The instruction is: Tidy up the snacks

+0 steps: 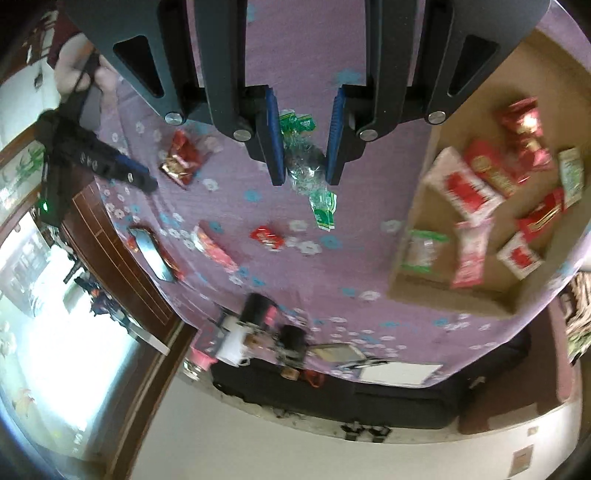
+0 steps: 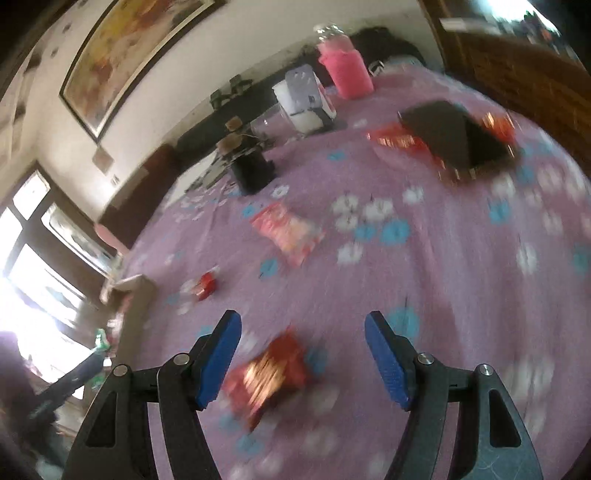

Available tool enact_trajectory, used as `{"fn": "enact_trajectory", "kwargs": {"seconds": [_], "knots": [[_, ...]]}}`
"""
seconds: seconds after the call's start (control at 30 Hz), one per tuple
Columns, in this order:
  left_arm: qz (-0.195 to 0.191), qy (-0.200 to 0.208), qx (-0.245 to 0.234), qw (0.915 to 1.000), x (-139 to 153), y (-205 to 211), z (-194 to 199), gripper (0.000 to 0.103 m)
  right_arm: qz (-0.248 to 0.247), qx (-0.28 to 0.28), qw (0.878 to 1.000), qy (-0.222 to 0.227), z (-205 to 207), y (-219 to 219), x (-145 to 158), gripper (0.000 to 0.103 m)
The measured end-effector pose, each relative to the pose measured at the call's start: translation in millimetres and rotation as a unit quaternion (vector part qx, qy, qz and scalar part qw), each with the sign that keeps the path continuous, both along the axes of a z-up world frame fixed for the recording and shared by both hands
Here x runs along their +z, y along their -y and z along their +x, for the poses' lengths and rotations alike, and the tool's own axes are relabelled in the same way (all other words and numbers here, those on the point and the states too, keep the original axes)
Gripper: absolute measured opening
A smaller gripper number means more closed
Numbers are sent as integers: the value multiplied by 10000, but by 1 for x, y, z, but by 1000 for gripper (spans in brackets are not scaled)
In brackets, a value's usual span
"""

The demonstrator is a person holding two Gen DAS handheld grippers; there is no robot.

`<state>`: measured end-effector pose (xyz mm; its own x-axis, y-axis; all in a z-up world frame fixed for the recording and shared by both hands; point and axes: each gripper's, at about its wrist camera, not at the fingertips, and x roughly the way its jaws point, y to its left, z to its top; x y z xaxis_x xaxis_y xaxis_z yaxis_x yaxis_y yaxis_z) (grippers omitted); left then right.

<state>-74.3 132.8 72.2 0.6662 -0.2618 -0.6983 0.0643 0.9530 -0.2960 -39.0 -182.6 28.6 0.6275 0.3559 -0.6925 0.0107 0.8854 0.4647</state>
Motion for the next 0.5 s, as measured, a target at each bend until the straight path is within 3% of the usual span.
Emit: {"fn": "enact_trajectory", "kwargs": {"seconds": [0.17,0.33,0.4,0.5], "knots": [[-240,-38,192,9995,-8,-29,-12,19,-609,59,9972,-432,2,-34,-8,72],[-155,92,589,9981,-7,-63,-32,19,-1156,-115,9917,-543,20,-62,-11,73],[-140,122,795,9967,-6,-80,-40,19,-1665,-156,9844,-548,22,-78,-13,69],[-168,113,1096,9938,-8,-107,-48,19,-2205,-82,9742,-469,16,-94,-15,48]]}}
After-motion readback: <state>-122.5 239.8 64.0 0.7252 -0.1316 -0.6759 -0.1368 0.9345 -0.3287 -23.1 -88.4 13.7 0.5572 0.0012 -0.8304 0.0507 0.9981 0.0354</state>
